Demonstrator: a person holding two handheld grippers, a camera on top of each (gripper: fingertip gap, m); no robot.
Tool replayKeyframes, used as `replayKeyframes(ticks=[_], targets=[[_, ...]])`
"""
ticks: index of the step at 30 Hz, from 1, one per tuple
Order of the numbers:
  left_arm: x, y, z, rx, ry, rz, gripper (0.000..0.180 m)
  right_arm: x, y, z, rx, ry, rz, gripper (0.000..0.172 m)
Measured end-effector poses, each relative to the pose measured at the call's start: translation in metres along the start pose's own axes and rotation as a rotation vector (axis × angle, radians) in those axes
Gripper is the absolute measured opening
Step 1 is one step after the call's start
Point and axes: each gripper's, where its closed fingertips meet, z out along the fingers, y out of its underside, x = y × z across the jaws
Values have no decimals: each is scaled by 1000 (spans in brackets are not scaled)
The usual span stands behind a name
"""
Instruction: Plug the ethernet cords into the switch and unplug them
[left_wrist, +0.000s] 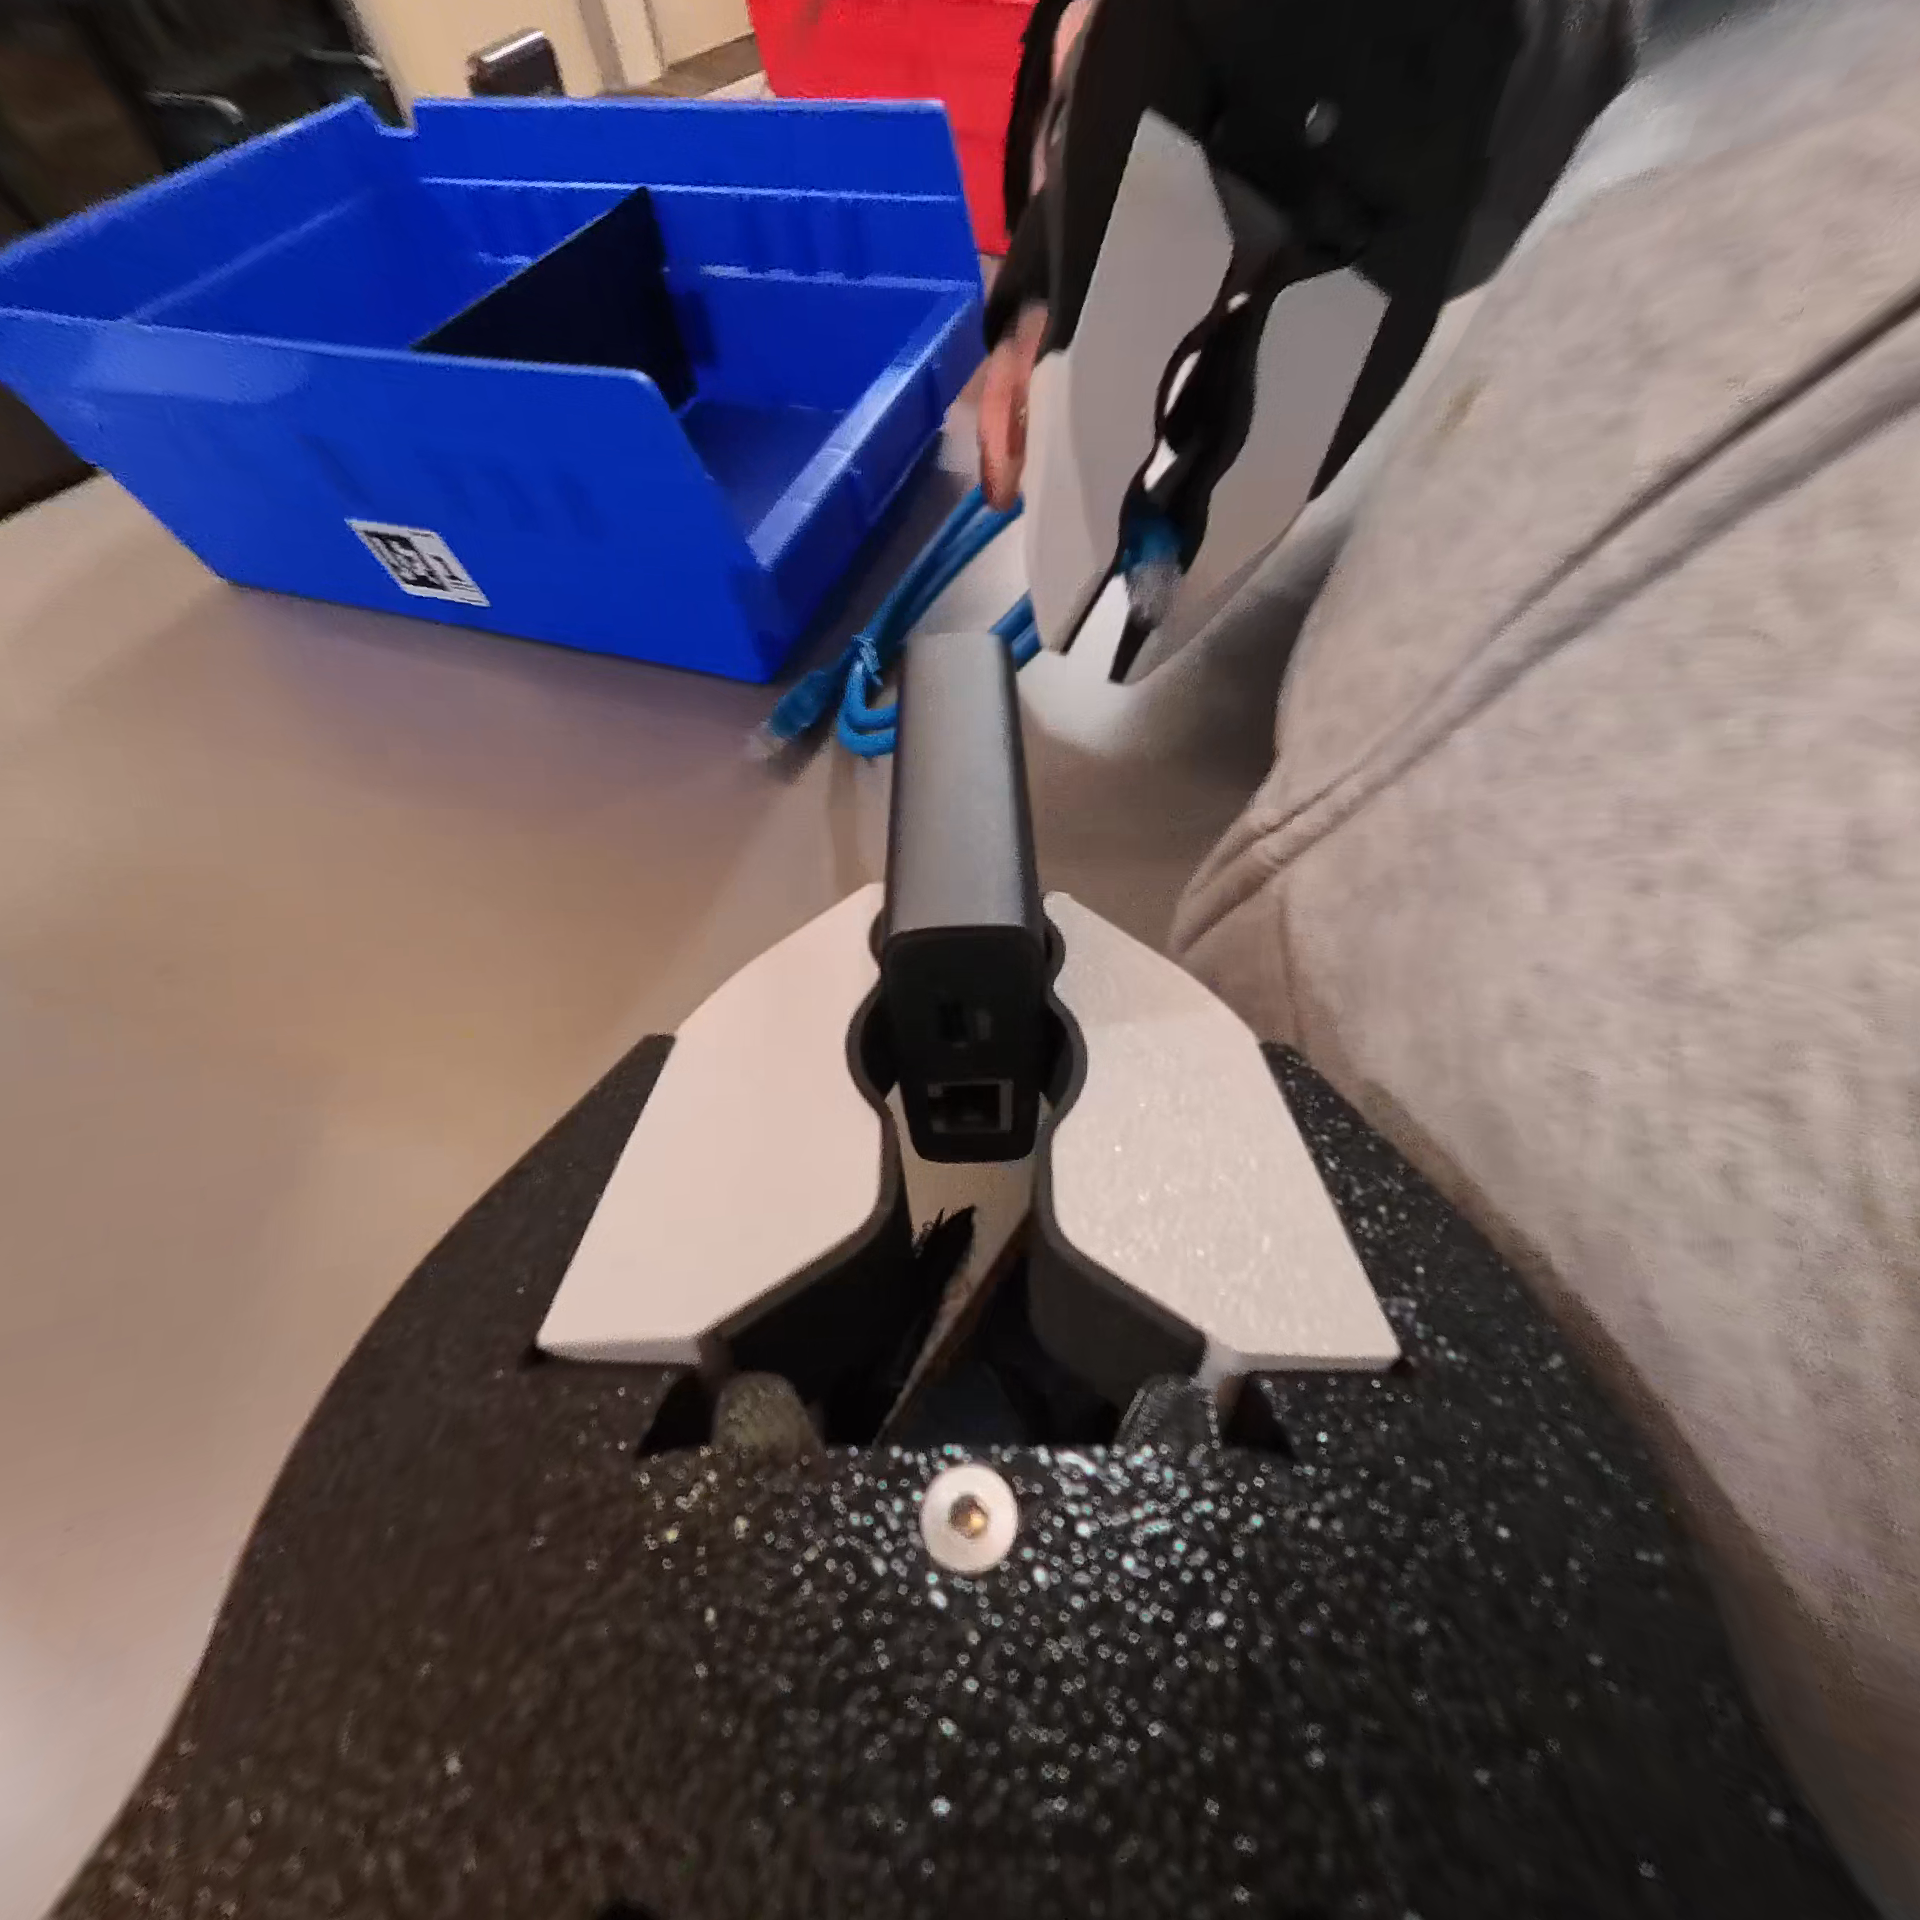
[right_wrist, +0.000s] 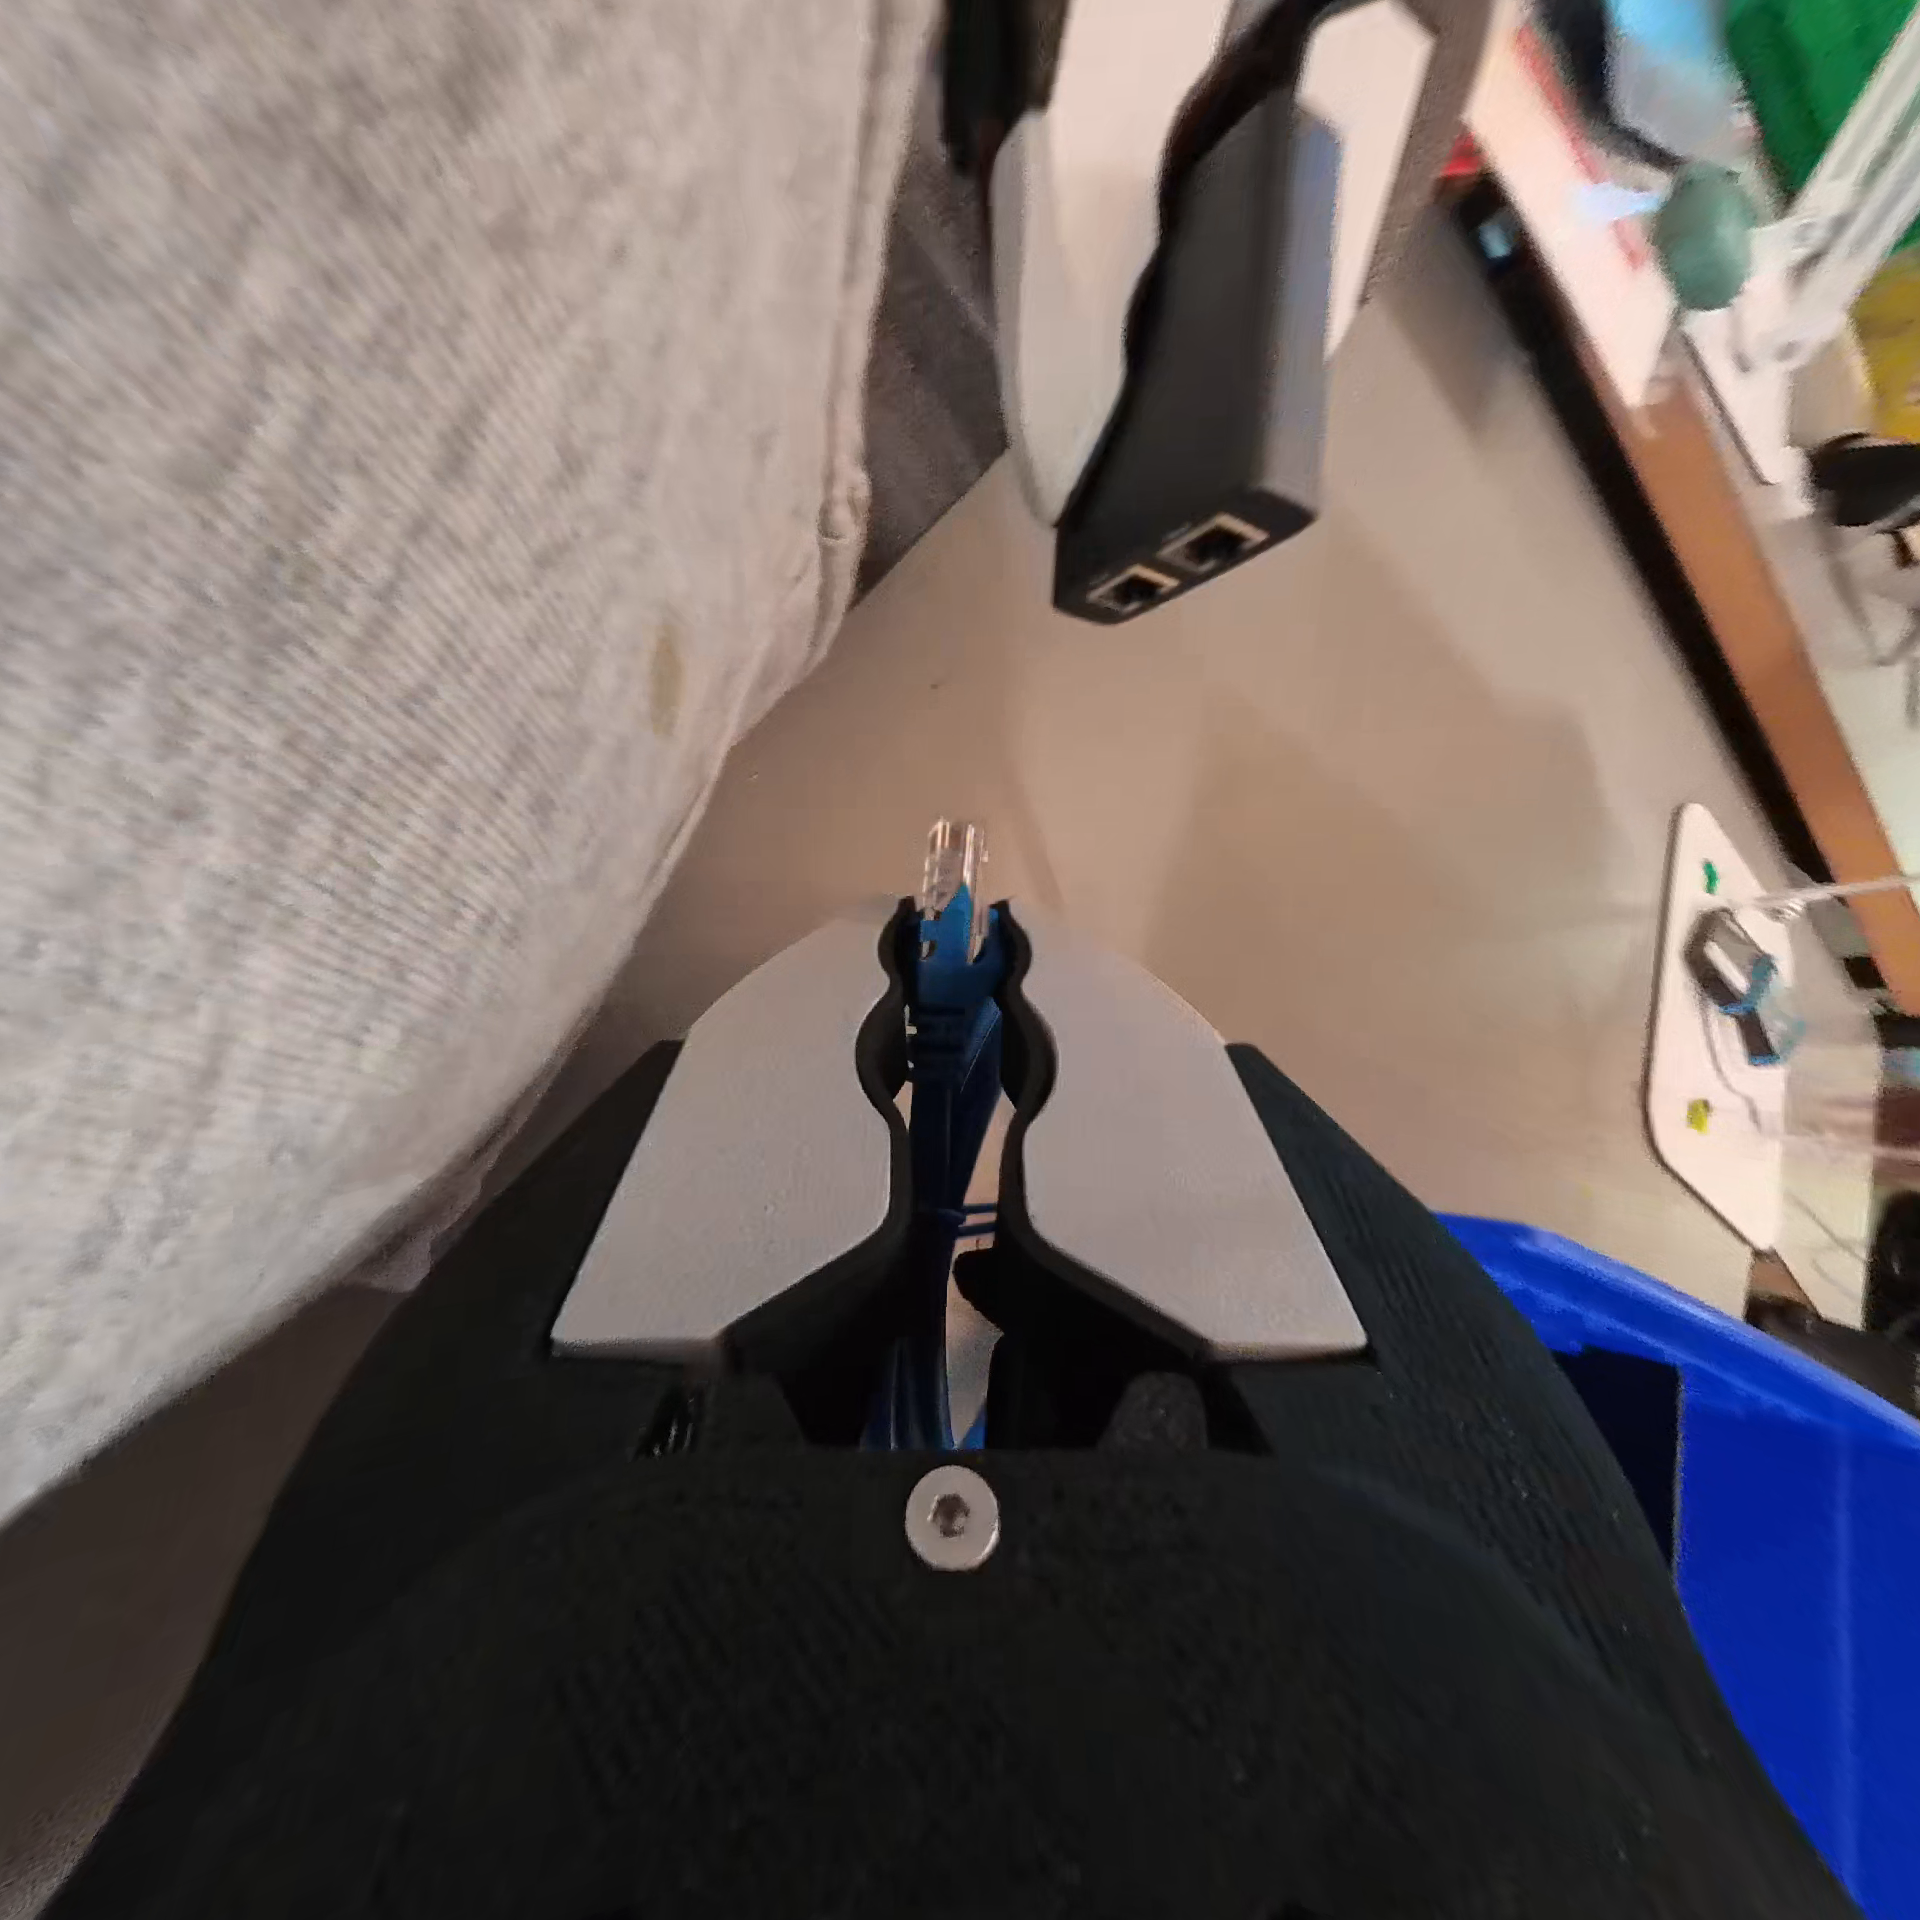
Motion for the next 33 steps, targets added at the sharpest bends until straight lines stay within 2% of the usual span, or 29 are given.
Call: replayKeyframes(ticks=[1, 7, 9, 12, 14, 17, 20, 23, 27, 28, 30, 31, 33], targets=[[-4, -3, 1, 2, -13, 7, 21, 6, -3, -5, 22, 32, 27, 13], [-16, -42, 5, 192, -38, -16, 21, 35, -29, -61, 240, 211, 242, 13], [-16, -50, 8, 227, -39, 15, 21, 43, -30, -95, 282, 304, 289, 13], [-11, -59, 16, 254, -9, 40, 21, 56, -23, -171, 276, 533, 321, 13], [-7, -63, 22, 264, -6, 71, 21, 59, -4, -233, 169, 728, 298, 13], [-9, -67, 33, 264, -24, 114, 21, 54, 52, -326, -151, 987, 286, 13], [-13, -80, 44, 301, -22, 146, 21, 33, 141, -379, -573, 1006, 382, 13], [-21, -101, 53, 357, -33, 179, 21, 13, 219, -386, -834, 877, 466, 13], [-34, -137, 54, 473, -69, 190, 21, -10, 284, -356, -993, 638, 518, 14], [-38, -144, 51, 504, -75, 181, 21, -14, 293, -347, -1009, 589, 522, 14], [-45, -155, 44, 548, -83, 156, 21, -16, 298, -337, -1023, 528, 545, 25], [-49, -158, 40, 568, -87, 146, 21, -15, 293, -335, -1014, 503, 589, 29], [-56, -165, 27, 612, -99, 132, 21, 0, 275, -340, -982, 551, 650, 41]])
